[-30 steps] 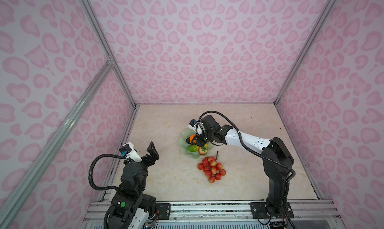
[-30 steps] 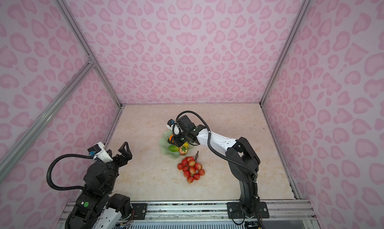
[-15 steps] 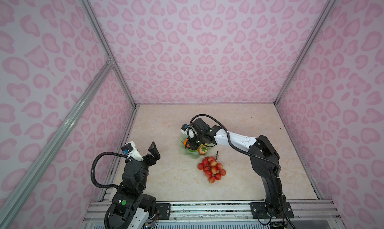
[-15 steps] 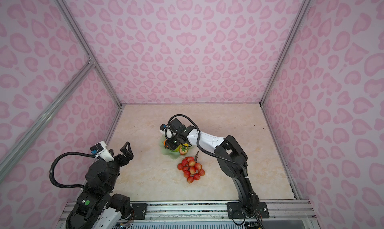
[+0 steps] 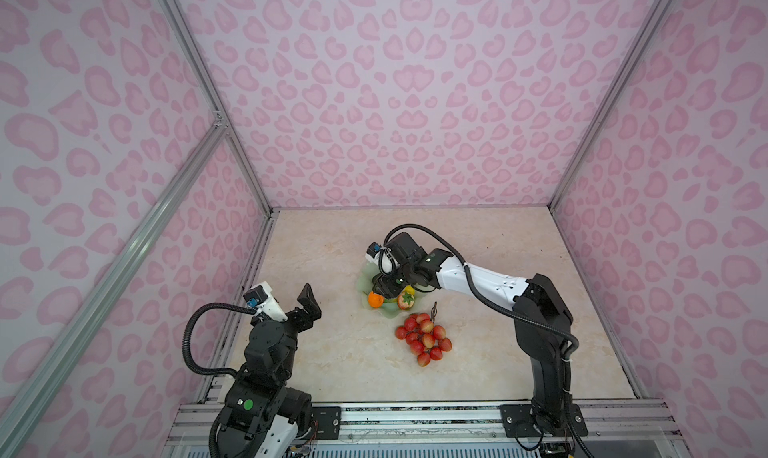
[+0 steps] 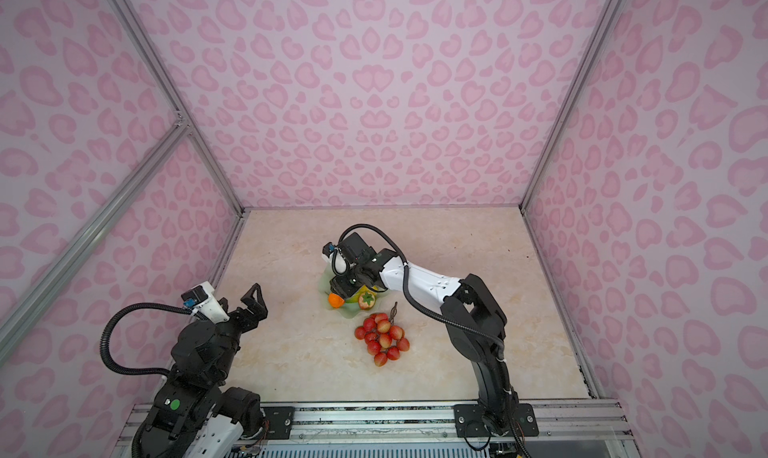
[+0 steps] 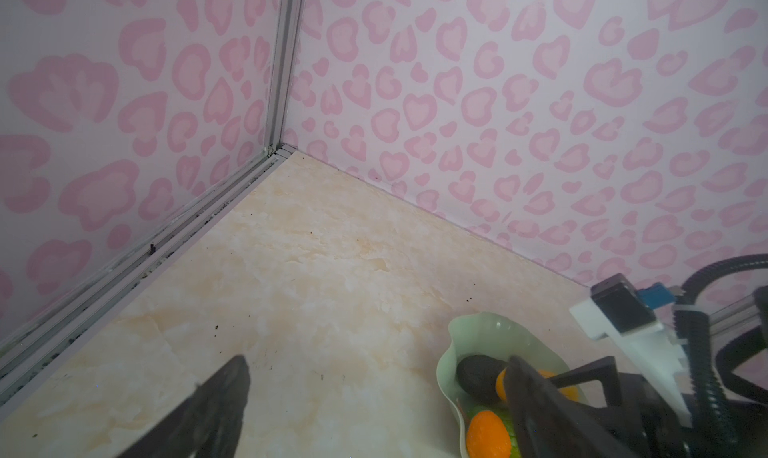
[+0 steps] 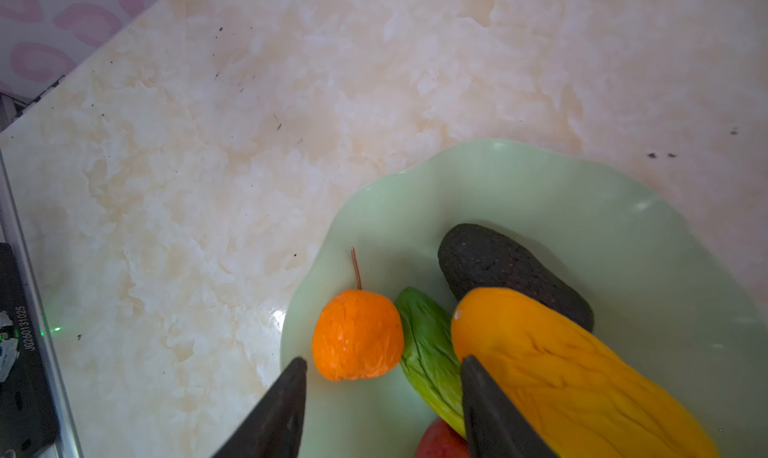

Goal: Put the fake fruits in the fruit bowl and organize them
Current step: 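Carry the orange with the right gripper into the bowl and release, then grasp the lychee bunch by its stem with the right gripper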

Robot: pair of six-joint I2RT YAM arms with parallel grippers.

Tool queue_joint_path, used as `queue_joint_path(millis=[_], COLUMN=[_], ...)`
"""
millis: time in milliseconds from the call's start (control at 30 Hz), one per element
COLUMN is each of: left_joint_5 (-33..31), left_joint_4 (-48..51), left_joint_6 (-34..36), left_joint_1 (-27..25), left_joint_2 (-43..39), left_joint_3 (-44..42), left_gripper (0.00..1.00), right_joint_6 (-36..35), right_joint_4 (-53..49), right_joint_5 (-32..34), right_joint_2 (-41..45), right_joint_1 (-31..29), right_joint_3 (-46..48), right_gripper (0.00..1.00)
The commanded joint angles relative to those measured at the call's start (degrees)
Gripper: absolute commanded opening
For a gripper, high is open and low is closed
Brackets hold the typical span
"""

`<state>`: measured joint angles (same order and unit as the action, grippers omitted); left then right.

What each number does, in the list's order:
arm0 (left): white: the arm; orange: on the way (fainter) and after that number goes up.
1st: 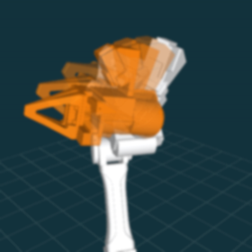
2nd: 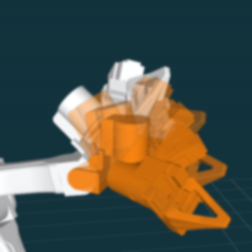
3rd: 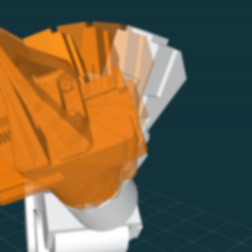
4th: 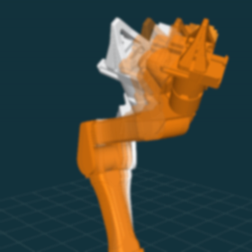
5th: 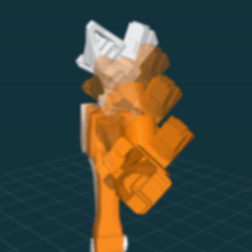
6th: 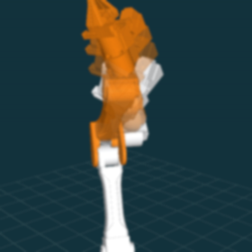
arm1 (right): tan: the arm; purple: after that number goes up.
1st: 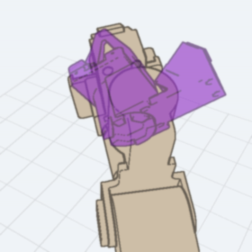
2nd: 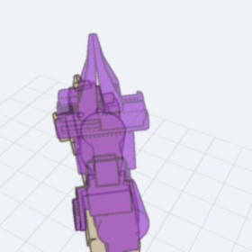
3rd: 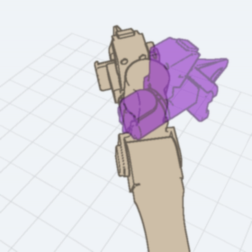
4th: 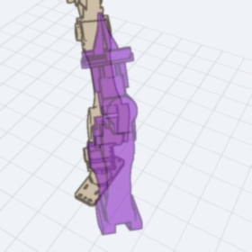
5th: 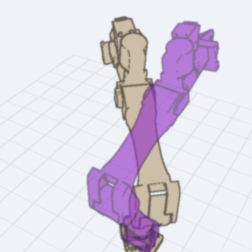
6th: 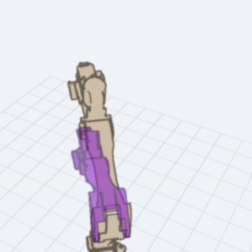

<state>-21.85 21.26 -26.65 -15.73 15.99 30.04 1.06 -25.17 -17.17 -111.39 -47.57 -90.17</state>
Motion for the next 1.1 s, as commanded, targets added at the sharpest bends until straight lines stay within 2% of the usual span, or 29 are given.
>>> queue_joint_path(millis=[0,100,233,367,567,800,967,1067], left_joint_5=[0.9,1.8,3.4,4.3,5.5,6.1,6.0,6.1], left_joint_4=[-2.0,-2.7,-4.1,-5.1,-6.0,-6.0,-5.8,-6.0], left_joint_6=[0.3,0.0,0.2,0.4,0.1,-0.4,-0.3,-0.2], left_joint_1=[0.1,0.1,0.1,0.1,0.1,0.1,0.1,0.1], left_joint_2=[0.1,0.4,1.6,3.3,5.3,5.3,5.3,5.5], left_joint_3=[-0.2,-0.6,-1.0,-0.7,-0.2,-0.5,-0.5,-0.5], left_gripper=[0.97,0.96,0.96,0.96,0.97,0.96,0.96,0.97], right_joint_6=[3.4,9.7,23.5,31.8,39.7,48.3,51.9,52.7], right_joint_4=[4.1,8.2,17.6,25.1,32.2,44.8,50.3,51.5], right_joint_5=[2.8,4.9,-1.3,-5.6,-9.2,-13.0,-13.6,-13.4], right_joint_2=[6.7,15.2,26.1,31.6,30.4,23.5,19.9,18.9], right_joint_1=[0.1,2.4,10.7,16.7,19.1,18.9,18.2,17.6], right_joint_3=[4.3,13.8,30.2,43.3,50.9,54.4,56.0,56.2], right_gripper=[0.60,0.59,0.57,0.56,0.51,0.45,0.43,0.37])
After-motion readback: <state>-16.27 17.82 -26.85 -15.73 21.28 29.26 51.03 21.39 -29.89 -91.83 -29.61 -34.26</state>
